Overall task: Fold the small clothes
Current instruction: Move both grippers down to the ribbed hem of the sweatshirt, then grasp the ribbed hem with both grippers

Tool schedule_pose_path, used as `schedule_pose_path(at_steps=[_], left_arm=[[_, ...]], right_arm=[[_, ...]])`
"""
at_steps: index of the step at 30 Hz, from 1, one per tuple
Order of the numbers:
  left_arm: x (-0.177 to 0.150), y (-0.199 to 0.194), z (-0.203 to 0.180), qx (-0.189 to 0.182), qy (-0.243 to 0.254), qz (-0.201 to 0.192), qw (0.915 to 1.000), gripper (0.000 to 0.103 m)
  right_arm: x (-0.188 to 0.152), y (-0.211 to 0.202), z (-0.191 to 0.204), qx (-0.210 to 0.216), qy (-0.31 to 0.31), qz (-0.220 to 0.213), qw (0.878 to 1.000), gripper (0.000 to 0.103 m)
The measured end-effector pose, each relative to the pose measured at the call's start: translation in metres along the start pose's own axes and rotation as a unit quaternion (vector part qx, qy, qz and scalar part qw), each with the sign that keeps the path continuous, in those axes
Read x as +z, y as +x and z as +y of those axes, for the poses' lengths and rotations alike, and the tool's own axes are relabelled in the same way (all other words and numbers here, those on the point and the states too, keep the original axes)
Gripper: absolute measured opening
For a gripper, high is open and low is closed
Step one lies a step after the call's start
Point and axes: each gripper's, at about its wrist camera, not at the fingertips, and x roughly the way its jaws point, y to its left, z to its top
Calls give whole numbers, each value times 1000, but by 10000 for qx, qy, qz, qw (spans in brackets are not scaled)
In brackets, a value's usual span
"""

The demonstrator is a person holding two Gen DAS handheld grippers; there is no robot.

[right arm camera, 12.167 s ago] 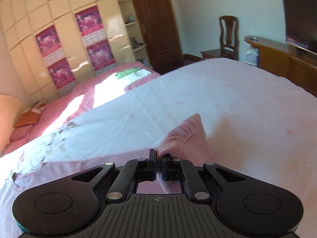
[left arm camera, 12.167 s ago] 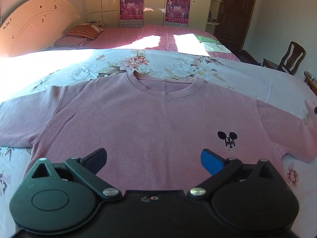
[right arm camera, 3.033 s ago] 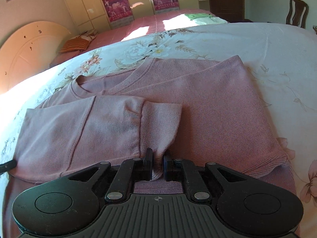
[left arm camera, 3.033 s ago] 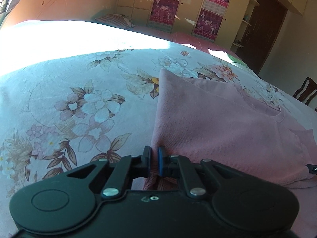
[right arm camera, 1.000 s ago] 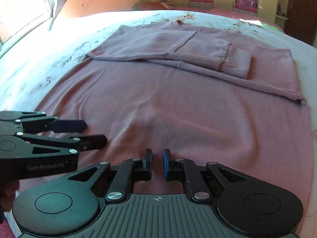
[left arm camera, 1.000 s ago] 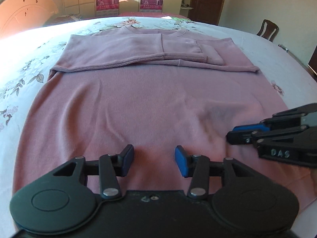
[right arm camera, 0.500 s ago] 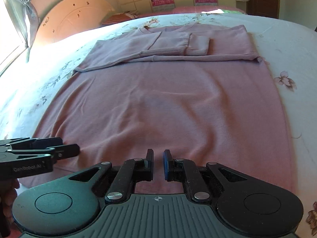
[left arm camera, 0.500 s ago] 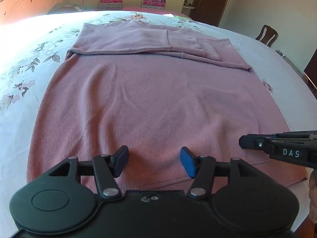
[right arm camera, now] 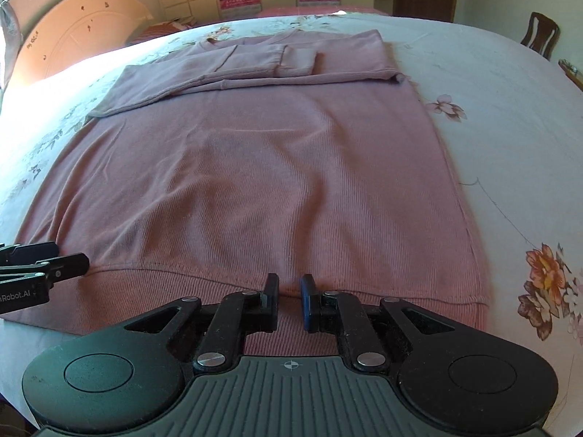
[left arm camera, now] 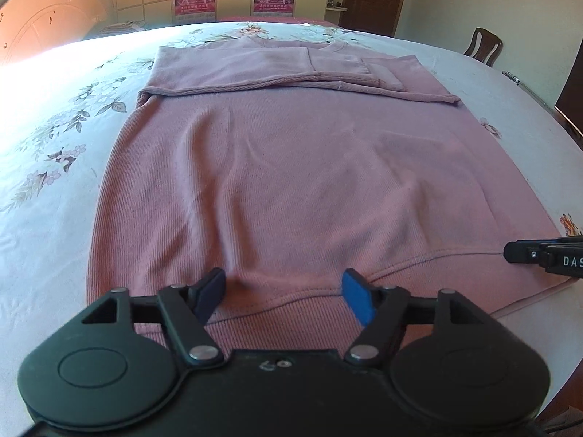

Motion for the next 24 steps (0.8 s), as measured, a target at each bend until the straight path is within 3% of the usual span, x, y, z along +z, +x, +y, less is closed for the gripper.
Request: schedule_pose_path(at_steps=[6, 7, 8, 9, 13, 16, 19, 24], left_arm=[[-7, -10, 10, 42, 71, -85, 9999, 75], [-7, -12, 12, 52, 39, -91, 9999, 75], [-8, -15, 16, 62, -5, -118, 9999, 75], [-9, -17, 18, 72, -33, -149, 9999, 75], [-11, -25, 32, 198, -125, -261, 9994, 75], [-15, -19, 41, 304, -230, -146, 9992, 74], [-19, -17, 45, 322, -180, -173, 9992, 75], [-16, -30, 52, 429, -337, -225, 9983, 74]], right_arm=[[-7, -7, 3, -128, 121, -43, 9998, 15], [-7, -9, 3, -110, 174, -60, 9998, 31], [-7, -11, 4, -99, 231, -109, 9996, 60], [-8, -16, 5, -123, 264, -241, 9993, 69], [-8, -25, 12, -127, 231, -455, 9986, 70], [-7, -19, 16, -229, 131, -392, 9989, 70], [-11, -1, 13, -415, -9, -24, 9991, 70], [-10, -13, -6, -380, 27, -218, 9990, 70]])
